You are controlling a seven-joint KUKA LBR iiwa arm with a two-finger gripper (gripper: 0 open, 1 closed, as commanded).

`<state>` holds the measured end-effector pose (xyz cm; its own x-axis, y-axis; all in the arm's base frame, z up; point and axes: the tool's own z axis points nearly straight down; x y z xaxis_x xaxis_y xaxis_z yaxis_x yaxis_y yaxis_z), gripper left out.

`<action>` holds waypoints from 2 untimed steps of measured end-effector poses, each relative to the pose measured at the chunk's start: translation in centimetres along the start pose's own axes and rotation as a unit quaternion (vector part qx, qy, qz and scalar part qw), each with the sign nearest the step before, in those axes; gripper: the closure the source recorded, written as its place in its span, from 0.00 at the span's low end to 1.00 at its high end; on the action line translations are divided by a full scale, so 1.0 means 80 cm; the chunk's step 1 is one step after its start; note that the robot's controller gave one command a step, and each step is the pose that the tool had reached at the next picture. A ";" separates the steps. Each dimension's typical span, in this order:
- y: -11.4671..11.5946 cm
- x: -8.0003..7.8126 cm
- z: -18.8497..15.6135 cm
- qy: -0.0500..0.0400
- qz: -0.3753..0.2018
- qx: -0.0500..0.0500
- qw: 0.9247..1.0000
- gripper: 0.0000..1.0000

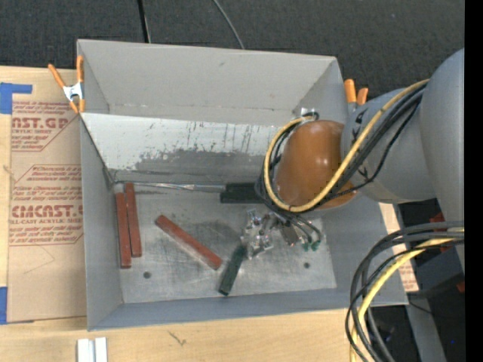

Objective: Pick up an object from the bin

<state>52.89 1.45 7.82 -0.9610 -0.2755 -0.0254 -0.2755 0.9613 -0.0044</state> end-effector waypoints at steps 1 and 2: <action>0.001 0.009 0.006 0.012 -0.001 -0.002 1.000 0.00; 0.001 0.002 0.001 0.003 0.000 -0.001 1.000 1.00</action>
Offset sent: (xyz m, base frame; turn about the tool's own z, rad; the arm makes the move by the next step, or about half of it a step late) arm 0.0000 0.0000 0.0000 0.0000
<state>52.76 1.47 7.75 -0.9609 -0.2760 -0.0202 -0.2760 0.9611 -0.0031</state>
